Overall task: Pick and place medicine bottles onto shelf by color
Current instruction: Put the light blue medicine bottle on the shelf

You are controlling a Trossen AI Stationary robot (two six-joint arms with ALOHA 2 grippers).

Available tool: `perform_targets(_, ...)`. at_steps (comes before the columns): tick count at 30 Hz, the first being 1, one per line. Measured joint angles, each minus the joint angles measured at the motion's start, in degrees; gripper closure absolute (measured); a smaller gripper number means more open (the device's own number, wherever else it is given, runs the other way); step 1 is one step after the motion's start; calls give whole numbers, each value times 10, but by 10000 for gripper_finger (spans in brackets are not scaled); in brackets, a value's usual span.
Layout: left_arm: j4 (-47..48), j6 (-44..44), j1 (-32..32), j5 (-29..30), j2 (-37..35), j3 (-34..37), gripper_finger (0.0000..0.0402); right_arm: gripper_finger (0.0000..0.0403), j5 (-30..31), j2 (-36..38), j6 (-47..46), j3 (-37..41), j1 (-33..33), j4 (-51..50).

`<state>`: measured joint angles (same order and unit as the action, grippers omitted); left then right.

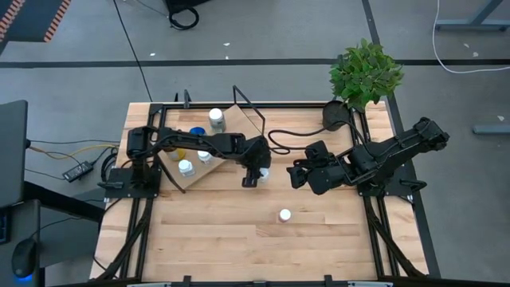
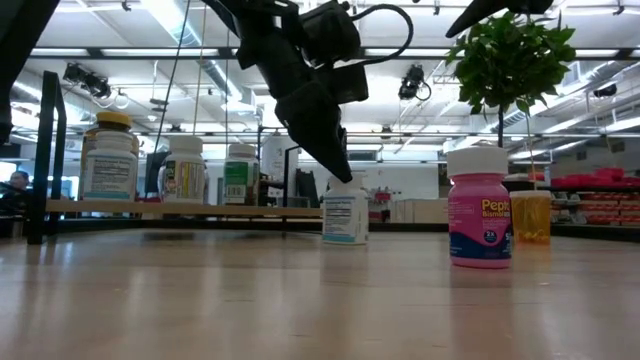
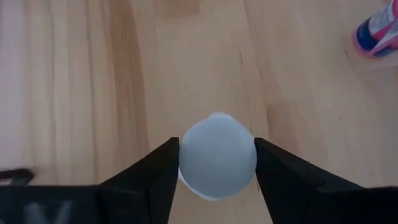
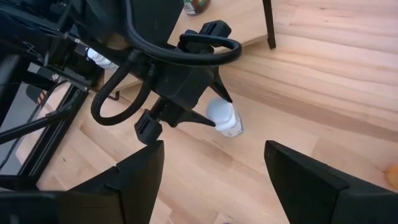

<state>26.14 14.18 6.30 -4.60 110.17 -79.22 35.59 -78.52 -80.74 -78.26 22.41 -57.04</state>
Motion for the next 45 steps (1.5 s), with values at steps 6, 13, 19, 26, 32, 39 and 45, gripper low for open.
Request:
perform_targets(6,73,-15,16,15,-21,1,217,118,1,0,12,0,0,0)
perform_targets(13,143,-34,53,15,-79,2,211,118,5,0,36,0,0,0)
perform_targets(19,167,-32,71,15,-145,1,217,118,9,0,59,-1,0,0)
perform_targets(26,212,-15,134,-10,-168,1,214,118,11,0,77,-1,0,0)
perform_targets(32,228,25,184,-12,-171,2,213,118,11,0,79,-1,0,0)
perform_targets(39,234,59,225,-31,-163,2,216,118,10,0,78,-1,0,0)
perform_targets(45,249,79,248,-50,-160,54,208,118,10,0,77,-1,0,0)
